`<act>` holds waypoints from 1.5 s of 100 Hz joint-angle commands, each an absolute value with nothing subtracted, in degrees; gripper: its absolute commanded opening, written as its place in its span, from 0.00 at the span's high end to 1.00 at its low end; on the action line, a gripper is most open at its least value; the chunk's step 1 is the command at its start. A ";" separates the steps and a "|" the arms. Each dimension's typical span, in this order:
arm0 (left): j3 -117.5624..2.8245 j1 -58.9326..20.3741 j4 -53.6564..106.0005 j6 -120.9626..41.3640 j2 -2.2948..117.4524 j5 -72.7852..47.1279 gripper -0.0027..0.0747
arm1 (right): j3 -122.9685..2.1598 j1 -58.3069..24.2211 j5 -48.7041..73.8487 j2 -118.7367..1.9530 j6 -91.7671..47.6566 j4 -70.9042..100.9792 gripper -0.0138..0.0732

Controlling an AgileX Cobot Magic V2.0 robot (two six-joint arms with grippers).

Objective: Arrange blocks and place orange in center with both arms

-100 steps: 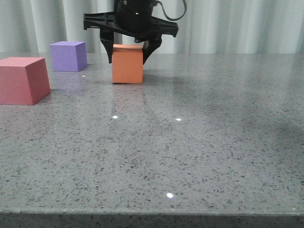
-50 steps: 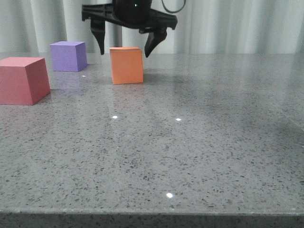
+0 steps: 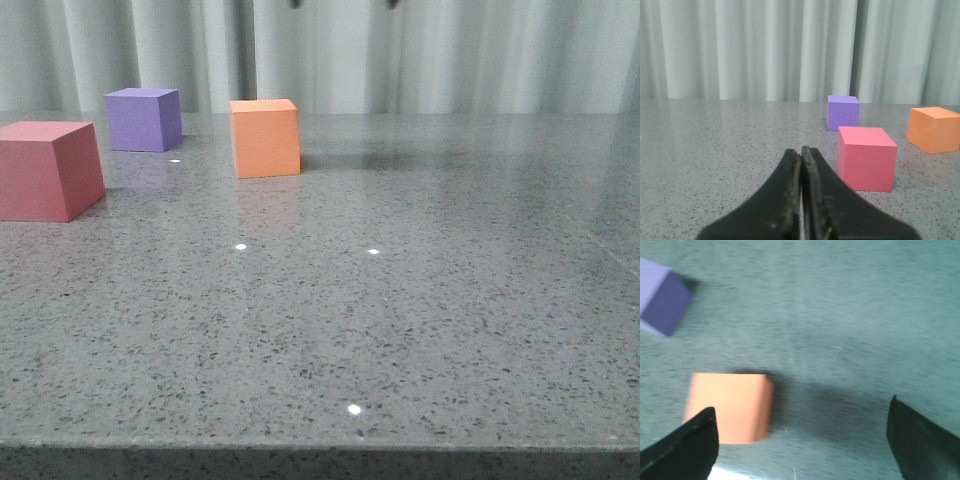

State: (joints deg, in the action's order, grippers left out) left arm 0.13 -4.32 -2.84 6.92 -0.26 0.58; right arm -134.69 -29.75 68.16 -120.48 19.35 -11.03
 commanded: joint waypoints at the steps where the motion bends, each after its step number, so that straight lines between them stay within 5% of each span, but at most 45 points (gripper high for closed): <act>1: 2.53 -4.15 -2.53 7.23 -2.29 5.03 0.99 | -136.44 -26.33 69.86 -115.58 16.87 -12.93 0.08; 51: 2.53 -4.15 -2.53 7.23 -2.29 5.03 0.99 | -125.29 -13.10 72.93 -105.38 11.18 -12.93 0.08; 108: 2.53 -4.15 -2.53 7.23 -2.29 5.03 0.99 | -70.82 0.05 45.22 -71.82 12.63 -12.32 0.08; 150: 2.53 -4.15 -2.53 7.23 -2.29 5.03 0.99 | -41.52 0.91 27.43 -37.77 13.80 -12.32 0.08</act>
State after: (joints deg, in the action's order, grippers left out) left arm 0.13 -4.32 -2.84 6.92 -0.26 0.58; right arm -43.63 0.55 33.04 -44.29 13.61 -11.45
